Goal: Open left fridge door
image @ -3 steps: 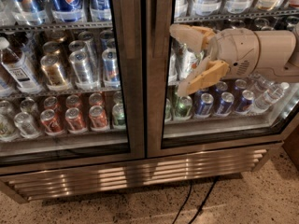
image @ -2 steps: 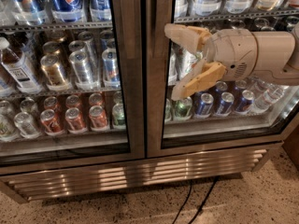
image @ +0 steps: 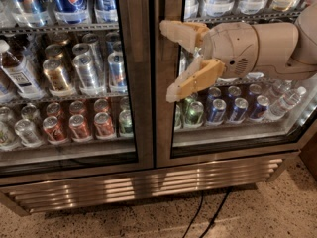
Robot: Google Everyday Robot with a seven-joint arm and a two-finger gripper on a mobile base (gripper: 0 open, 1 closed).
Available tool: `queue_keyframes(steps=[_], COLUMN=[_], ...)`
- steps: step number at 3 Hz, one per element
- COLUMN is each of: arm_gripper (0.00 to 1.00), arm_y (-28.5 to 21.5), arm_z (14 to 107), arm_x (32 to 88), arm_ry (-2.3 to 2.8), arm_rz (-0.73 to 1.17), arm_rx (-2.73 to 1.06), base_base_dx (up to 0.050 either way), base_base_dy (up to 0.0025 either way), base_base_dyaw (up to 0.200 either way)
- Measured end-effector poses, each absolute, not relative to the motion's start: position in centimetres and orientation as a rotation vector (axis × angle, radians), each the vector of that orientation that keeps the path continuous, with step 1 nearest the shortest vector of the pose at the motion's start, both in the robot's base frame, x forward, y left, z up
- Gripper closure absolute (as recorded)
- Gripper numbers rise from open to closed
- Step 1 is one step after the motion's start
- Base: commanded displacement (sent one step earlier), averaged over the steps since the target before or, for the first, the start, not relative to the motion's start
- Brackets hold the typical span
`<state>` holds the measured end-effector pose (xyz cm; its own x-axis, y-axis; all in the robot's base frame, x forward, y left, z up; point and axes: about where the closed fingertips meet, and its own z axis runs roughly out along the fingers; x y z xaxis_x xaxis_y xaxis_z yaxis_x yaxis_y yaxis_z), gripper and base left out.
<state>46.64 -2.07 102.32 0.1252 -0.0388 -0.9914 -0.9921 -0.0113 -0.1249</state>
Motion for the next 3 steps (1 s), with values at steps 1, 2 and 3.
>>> queue_keyframes(steps=[1, 2, 3], arm_gripper=[0.0, 0.0, 0.0], arm_y=[0.4, 0.4, 0.3], arm_z=[103.3, 103.2, 100.9], arm_x=[46.7, 46.6, 46.8], arm_ry=[1.142, 1.142, 1.168], arm_rz=[1.105, 1.107, 1.167], arm_rx=[-1.351, -1.353, -1.339], base_base_dx=[0.0, 0.0, 0.0], base_base_dy=[0.0, 0.0, 0.0], base_base_dyaw=[0.0, 0.0, 0.0])
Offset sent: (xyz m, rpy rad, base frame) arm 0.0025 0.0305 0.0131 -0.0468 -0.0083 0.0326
